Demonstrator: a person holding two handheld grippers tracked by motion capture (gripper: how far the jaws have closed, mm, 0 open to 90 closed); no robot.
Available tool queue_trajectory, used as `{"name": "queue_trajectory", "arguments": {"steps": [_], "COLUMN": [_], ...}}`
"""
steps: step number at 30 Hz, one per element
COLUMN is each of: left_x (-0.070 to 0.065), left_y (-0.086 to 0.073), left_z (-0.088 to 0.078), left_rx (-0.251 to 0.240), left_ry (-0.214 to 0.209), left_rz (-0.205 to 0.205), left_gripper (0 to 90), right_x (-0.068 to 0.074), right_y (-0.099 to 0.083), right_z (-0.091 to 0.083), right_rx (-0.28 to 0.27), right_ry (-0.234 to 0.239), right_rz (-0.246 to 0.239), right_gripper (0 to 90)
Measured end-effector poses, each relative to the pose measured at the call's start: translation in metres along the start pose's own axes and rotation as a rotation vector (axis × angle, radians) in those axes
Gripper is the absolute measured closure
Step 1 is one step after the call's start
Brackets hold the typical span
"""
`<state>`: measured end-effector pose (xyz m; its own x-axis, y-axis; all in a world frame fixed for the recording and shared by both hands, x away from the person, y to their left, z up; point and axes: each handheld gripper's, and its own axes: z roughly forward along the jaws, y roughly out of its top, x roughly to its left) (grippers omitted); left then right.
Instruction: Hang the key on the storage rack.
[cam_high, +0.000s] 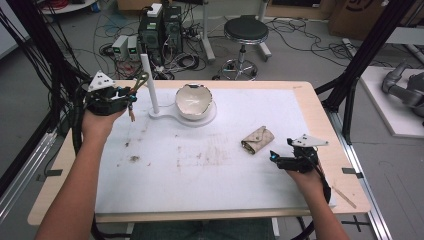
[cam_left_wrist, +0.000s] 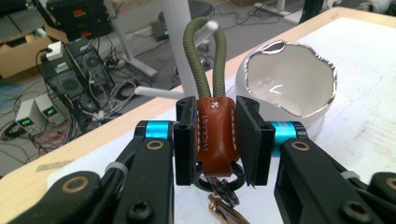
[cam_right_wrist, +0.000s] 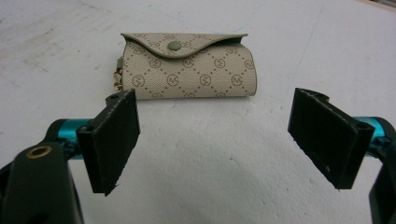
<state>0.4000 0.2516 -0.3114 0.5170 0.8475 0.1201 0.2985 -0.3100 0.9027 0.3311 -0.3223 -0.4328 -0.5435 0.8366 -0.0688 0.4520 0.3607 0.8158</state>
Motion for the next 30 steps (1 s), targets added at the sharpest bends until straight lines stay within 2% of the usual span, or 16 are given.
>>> {"name": "queue_trajectory", "arguments": {"steps": [2,3,4,6,11,14,21,30], "left_x": [0.000,0.000,0.000,-0.001,-0.002,-0.005,-0.015,-0.027], "left_y": [-0.001,-0.001,-0.001,-0.002,-0.007,-0.013,-0.036,-0.063], "left_z": [0.004,0.004,0.005,0.005,0.000,-0.002,-0.008,-0.015], "left_rx": [0.017,0.017,0.019,0.028,-0.002,-0.012,-0.017,-0.046], "left_ry": [0.000,0.000,0.007,0.010,0.007,-0.016,-0.065,-0.161], "left_rz": [0.003,0.003,-0.003,-0.010,-0.051,-0.070,-0.084,-0.099], "left_gripper": [62.7,55.1,55.1,46.2,38.8,34.7,25.4,19.8], "right_x": [0.000,0.000,0.000,0.000,0.000,0.000,0.001,0.001], "right_y": [0.000,0.000,0.000,0.000,0.000,0.000,0.000,0.000], "right_z": [0.000,0.000,0.000,0.000,0.000,0.000,-0.001,-0.001], "right_rx": [0.003,0.003,0.002,0.004,0.003,0.002,-0.002,-0.002], "right_ry": [0.000,0.000,0.000,-0.001,-0.002,-0.002,-0.001,-0.002], "right_rz": [0.001,0.001,0.002,0.001,0.001,0.007,0.001,-0.001], "right_gripper": [17.0,17.0,16.9,16.9,16.9,16.9,17.0,16.9]}}
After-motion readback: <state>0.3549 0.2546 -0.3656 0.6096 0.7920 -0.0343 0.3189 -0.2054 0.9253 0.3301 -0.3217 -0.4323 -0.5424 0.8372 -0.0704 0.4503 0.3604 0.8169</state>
